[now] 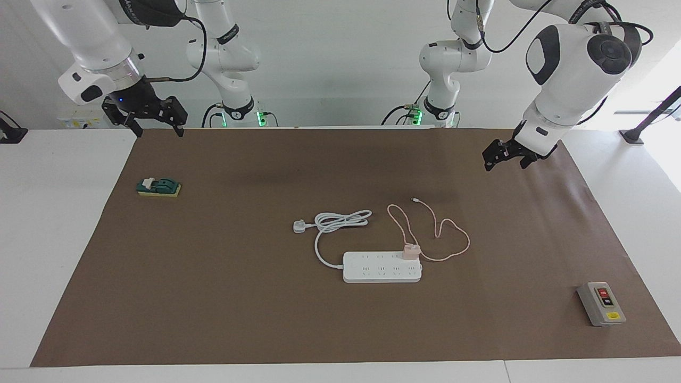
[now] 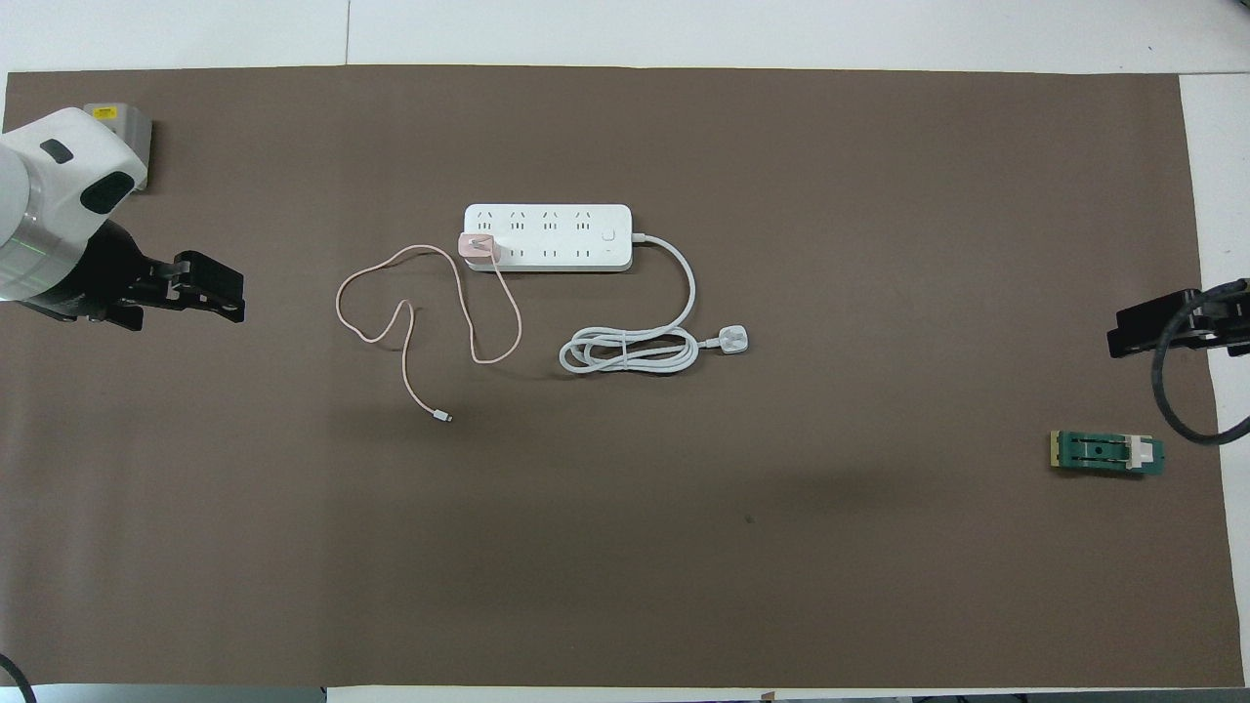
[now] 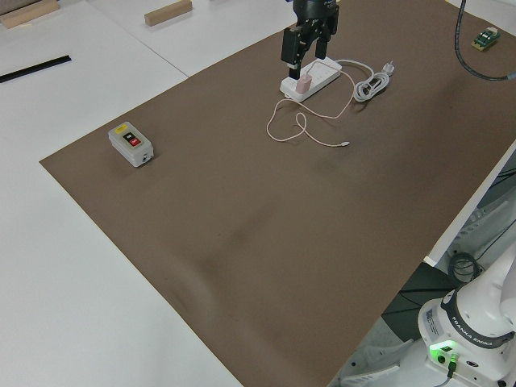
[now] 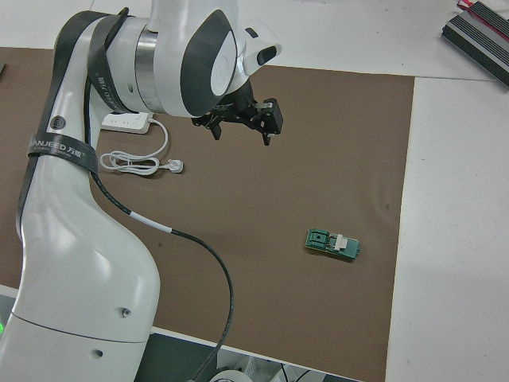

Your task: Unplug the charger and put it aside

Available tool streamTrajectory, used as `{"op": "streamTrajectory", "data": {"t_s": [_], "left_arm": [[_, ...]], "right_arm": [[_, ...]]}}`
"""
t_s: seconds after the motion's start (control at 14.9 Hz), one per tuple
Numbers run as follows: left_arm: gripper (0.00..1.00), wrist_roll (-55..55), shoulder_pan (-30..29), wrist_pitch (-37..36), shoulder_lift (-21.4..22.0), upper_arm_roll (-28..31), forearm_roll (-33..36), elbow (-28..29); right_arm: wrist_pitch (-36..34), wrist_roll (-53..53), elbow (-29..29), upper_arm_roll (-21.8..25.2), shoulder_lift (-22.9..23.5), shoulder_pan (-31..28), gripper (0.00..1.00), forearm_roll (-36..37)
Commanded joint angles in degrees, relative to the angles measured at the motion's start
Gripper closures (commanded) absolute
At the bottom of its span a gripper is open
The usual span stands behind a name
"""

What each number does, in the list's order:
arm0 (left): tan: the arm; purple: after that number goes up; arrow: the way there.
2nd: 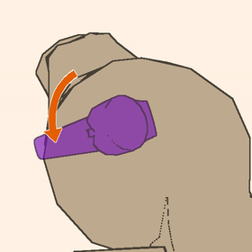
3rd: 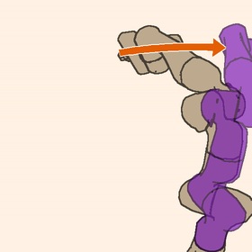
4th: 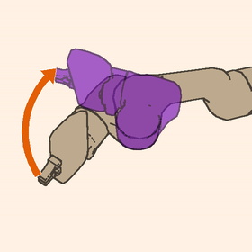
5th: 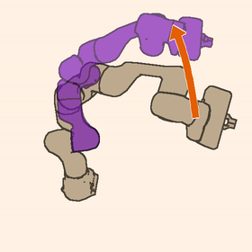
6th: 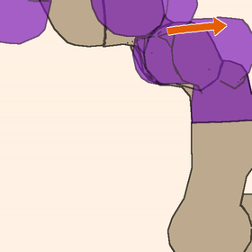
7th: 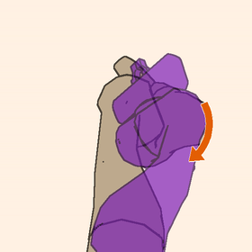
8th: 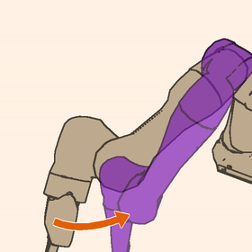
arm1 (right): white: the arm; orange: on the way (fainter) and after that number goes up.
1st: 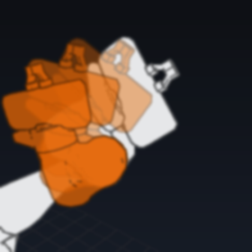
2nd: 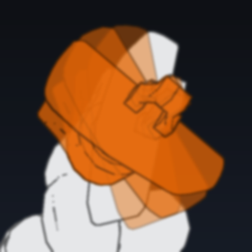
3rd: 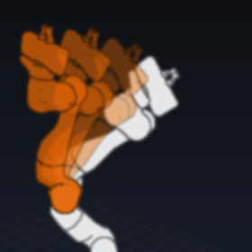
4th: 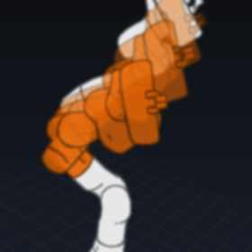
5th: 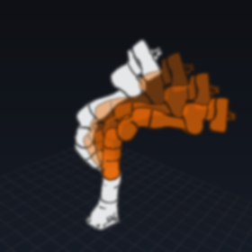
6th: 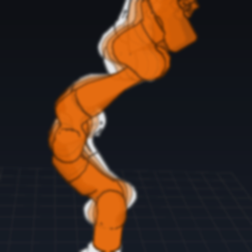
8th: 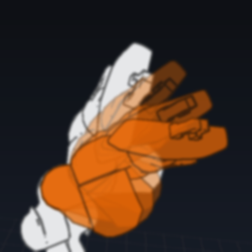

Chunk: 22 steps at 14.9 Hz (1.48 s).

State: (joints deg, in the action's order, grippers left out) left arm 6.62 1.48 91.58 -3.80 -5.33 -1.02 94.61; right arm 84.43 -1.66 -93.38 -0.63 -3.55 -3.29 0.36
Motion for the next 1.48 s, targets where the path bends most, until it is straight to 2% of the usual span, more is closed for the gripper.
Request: {"op": "streamTrajectory", "data": {"t_s": [0.0, 0.87, 1.14, 1.27, 1.41], "left_arm": [[0.00, 0.68, 0.55, 1.40, 0.46, 0.49, -0.30, 1.02], [0.00, 2.42, 0.55, 2.11, 0.28, 0.49, -0.30, 1.10], [0.00, 16.30, 0.72, 2.37, -1.39, 0.49, -0.21, 0.58], [0.00, 22.69, 0.90, 3.77, -1.56, 0.41, -0.30, 0.58], [0.00, 35.58, 2.65, 5.44, -3.49, 0.41, -0.21, 0.05]], "right_arm": [[-0.49, -0.98, -0.93, -0.34, -1.02, -1.01, 0.00, -1.24], [0.73, 0.50, -1.54, -0.51, -0.84, -0.31, 0.00, -1.33], [6.52, 12.51, -6.98, -0.87, -0.40, 2.14, 0.00, -5.45], [8.37, 21.13, -7.25, -0.87, 1.87, 3.90, 0.00, -7.30], [10.57, 29.30, -7.08, -0.87, 4.94, 5.14, 0.00, -11.15]]}}
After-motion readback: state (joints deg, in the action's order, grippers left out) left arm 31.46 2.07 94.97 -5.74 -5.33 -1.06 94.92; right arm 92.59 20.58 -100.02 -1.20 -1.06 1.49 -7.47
